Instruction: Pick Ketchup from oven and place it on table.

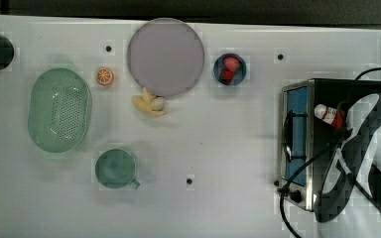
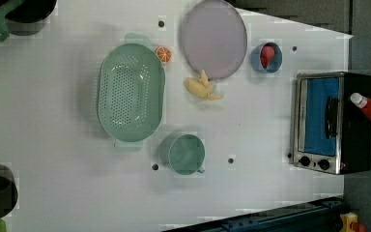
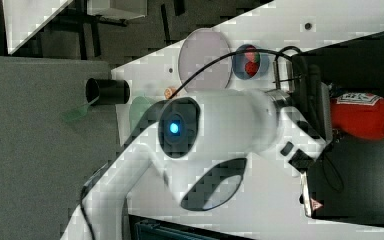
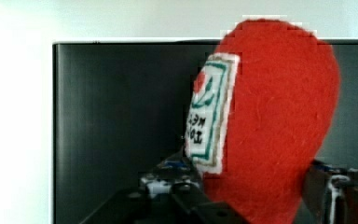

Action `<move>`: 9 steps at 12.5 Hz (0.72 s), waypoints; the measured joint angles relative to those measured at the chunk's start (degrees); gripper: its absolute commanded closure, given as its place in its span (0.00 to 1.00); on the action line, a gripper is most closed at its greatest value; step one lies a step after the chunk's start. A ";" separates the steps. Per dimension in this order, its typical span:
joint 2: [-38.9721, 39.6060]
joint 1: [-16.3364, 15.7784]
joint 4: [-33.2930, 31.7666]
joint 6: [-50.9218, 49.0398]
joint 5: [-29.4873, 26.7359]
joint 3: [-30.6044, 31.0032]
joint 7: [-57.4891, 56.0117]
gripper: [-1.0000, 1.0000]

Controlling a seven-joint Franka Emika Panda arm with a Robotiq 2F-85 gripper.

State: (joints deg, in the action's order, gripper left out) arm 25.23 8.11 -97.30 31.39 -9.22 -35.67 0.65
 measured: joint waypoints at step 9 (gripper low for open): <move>-15.04 -12.09 7.16 -20.99 2.86 5.90 -3.86 0.38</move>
State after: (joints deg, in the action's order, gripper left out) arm 10.20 -3.99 -90.14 10.40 -6.36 -29.77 -3.21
